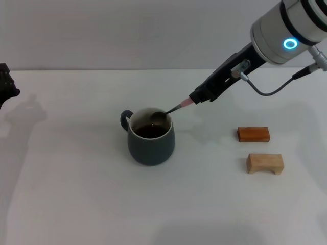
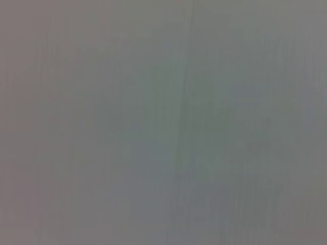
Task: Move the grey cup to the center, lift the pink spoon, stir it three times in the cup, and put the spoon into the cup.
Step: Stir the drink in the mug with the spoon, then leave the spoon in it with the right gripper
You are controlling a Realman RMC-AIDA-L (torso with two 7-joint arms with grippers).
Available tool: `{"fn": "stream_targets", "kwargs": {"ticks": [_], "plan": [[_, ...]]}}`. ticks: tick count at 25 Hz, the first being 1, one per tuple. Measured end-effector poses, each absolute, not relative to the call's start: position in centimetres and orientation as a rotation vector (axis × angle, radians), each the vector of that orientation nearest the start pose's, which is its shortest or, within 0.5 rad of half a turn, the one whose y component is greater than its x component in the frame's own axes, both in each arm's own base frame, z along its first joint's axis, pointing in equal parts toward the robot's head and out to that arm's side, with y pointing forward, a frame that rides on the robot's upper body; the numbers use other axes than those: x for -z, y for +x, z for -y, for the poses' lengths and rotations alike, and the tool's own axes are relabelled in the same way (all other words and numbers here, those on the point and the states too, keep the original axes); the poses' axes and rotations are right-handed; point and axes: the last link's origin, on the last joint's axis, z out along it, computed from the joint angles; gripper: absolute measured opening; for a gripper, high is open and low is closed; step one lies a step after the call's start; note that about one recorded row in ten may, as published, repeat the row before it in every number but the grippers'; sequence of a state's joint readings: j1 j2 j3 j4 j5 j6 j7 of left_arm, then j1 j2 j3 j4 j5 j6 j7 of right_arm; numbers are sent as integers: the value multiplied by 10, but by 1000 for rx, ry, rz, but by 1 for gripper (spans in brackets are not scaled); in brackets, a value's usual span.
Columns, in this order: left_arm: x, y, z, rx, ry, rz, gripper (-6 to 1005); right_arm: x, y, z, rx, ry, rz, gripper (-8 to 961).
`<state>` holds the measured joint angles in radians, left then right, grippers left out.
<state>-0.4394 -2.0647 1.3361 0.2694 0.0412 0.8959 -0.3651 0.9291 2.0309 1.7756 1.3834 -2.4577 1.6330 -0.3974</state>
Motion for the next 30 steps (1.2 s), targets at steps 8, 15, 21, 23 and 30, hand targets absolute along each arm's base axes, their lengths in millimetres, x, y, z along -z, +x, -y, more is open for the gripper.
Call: {"fn": "stream_targets", "kwargs": {"ticks": [8, 15, 21, 23, 30], "plan": [[-31, -348, -368, 677, -1480, 705, 1, -12, 47, -385, 310, -2698, -728, 118], [-31, -348, -369, 677, -1481, 704, 1, 0, 51, -391, 351, -2715, -752, 117], [-31, -347, -369, 678, -1481, 703, 2, 15, 46, -397, 400, -2732, -727, 117], [-31, -347, -369, 679, -1481, 702, 2, 19, 45, -399, 413, -2738, -725, 117], [-31, -349, -368, 675, -1480, 705, 2, 30, 41, -404, 443, -2747, -728, 118]]}}
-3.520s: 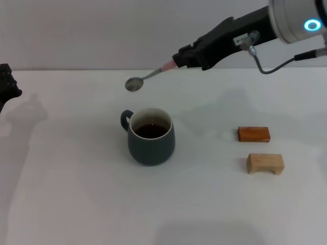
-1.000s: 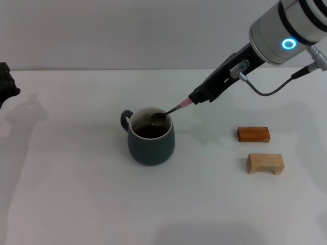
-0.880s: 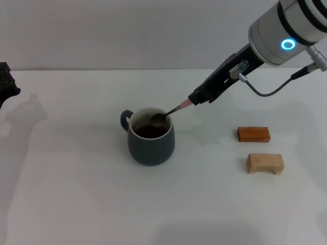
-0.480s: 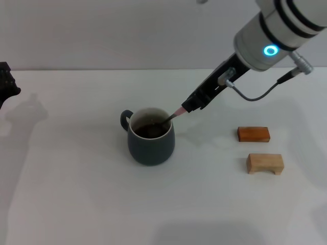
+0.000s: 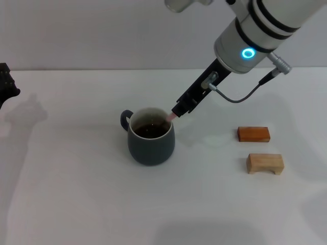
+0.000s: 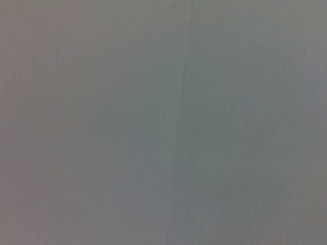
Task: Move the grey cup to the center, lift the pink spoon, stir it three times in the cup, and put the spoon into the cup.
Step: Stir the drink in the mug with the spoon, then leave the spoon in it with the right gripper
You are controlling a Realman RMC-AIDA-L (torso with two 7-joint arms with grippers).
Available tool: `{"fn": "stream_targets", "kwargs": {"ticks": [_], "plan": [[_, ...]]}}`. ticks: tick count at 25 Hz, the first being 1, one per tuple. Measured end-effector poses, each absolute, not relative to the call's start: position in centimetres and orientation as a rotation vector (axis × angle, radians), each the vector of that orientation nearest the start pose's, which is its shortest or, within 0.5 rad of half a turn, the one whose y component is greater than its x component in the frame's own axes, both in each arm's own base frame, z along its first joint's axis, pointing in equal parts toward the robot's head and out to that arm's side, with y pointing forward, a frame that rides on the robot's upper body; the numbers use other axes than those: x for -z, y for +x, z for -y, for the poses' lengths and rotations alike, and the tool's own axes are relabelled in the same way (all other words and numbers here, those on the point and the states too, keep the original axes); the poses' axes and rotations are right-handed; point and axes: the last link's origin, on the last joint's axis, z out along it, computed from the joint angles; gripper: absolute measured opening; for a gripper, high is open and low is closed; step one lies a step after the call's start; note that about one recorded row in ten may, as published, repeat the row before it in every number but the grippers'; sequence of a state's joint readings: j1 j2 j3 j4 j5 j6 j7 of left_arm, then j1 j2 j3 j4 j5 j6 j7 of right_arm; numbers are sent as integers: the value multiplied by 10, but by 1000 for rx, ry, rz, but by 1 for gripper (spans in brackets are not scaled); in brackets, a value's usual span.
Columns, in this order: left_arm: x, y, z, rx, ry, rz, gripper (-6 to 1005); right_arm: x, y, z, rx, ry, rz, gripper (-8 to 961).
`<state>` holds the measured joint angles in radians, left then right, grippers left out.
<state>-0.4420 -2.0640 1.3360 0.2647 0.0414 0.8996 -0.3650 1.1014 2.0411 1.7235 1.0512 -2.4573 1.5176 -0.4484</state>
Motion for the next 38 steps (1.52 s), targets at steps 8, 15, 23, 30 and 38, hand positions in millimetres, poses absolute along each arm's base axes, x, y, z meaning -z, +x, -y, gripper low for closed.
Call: {"fn": "stream_targets", "kwargs": {"ticks": [8, 15, 23, 30, 38], "plan": [[-32, -347, -370, 682, -1478, 698, 1, 43, 41, -405, 486, -2762, -705, 118], [-34, -346, -371, 686, -1474, 693, 1, 53, 35, -404, 514, -2774, -670, 117], [-35, -346, -371, 691, -1472, 689, 1, 56, 29, -408, 481, -2763, -640, 117], [-35, -347, -369, 690, -1470, 690, 2, 57, 35, -416, 541, -2704, -634, 118], [-34, -346, -370, 694, -1471, 689, 2, 56, 37, -411, 612, -2708, -633, 118]]}}
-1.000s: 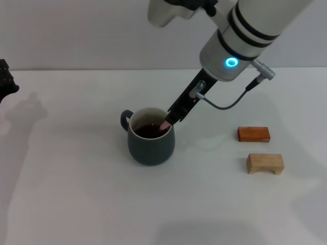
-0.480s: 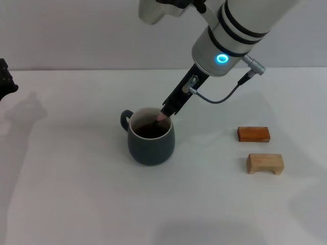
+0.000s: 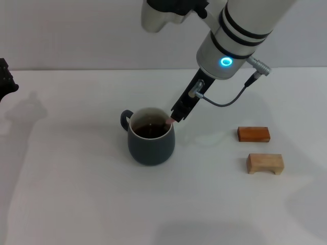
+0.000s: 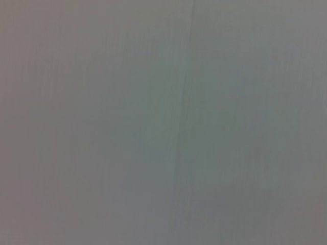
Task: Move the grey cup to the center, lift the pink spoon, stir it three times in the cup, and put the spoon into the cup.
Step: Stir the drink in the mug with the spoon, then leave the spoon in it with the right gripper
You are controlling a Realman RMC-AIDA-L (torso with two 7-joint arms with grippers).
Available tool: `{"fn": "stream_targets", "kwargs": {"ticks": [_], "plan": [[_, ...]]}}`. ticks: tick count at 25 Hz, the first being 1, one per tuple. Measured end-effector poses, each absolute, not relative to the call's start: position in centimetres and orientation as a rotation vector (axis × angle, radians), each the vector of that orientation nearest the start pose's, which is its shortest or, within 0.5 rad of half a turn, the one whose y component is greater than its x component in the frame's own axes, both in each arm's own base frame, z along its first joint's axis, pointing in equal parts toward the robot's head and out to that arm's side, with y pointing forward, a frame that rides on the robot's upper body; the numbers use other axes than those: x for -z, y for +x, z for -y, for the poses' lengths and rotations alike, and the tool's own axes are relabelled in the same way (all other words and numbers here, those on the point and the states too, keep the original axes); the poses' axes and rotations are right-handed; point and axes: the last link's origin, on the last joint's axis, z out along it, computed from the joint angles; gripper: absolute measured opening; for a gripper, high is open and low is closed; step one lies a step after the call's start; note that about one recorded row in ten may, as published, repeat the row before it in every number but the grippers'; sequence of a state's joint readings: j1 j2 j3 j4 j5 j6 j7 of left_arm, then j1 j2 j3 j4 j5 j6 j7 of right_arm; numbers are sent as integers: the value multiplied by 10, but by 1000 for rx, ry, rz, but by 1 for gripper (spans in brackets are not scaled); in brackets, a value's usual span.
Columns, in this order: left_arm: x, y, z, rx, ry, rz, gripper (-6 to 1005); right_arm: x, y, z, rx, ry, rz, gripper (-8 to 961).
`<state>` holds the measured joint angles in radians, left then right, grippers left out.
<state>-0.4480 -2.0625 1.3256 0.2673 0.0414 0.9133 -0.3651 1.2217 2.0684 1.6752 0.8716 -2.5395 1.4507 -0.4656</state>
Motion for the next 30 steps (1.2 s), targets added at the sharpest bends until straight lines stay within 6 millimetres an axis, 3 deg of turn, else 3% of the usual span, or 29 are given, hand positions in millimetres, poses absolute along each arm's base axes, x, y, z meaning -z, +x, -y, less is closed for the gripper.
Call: {"fn": "stream_targets", "kwargs": {"ticks": [8, 16, 30], "plan": [[-34, -345, -371, 698, -1470, 687, 2, 59, 30, -404, 607, -2759, -637, 118], [-35, -345, -370, 702, -1464, 689, 1, 60, 26, -410, 560, -2749, -612, 118], [-34, -345, -369, 703, -1464, 691, 1, 56, 30, -409, 646, -2724, -602, 117]]}}
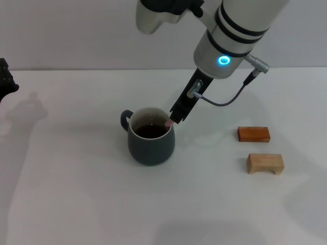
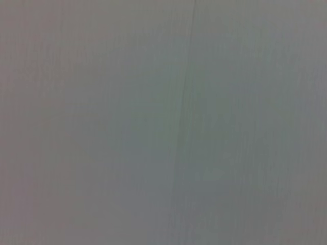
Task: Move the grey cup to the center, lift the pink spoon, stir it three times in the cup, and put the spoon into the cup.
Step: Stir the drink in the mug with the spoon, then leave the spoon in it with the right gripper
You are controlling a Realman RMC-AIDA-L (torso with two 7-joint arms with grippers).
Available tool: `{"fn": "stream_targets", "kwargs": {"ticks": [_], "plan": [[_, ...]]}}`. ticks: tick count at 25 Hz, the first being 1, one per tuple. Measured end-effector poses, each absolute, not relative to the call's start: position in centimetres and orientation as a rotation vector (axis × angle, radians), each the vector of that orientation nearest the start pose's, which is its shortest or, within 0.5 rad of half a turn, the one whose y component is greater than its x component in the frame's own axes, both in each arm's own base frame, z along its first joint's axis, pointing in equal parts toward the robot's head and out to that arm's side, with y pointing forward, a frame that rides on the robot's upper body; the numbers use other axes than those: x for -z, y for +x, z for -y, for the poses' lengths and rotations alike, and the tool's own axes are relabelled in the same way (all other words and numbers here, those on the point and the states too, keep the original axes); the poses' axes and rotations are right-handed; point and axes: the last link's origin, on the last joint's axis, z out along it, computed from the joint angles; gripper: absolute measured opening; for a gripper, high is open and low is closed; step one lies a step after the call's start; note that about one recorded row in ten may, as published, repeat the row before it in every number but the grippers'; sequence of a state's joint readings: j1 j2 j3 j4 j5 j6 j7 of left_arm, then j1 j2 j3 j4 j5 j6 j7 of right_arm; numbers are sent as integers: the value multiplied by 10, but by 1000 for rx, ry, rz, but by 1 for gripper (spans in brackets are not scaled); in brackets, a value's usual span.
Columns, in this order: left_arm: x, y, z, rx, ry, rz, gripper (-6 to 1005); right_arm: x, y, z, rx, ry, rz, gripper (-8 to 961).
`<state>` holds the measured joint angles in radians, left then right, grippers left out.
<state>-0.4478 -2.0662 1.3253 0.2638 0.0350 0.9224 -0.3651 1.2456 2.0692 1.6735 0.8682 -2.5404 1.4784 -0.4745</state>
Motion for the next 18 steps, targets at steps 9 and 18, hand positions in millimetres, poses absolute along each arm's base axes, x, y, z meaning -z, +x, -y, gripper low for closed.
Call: {"fn": "stream_targets", "kwargs": {"ticks": [9, 18], "plan": [[-34, -345, -369, 704, -1461, 692, 1, 60, 24, -406, 598, -2765, -597, 117], [-33, -345, -370, 704, -1462, 695, 2, 59, 26, -414, 604, -2711, -557, 117]]}}
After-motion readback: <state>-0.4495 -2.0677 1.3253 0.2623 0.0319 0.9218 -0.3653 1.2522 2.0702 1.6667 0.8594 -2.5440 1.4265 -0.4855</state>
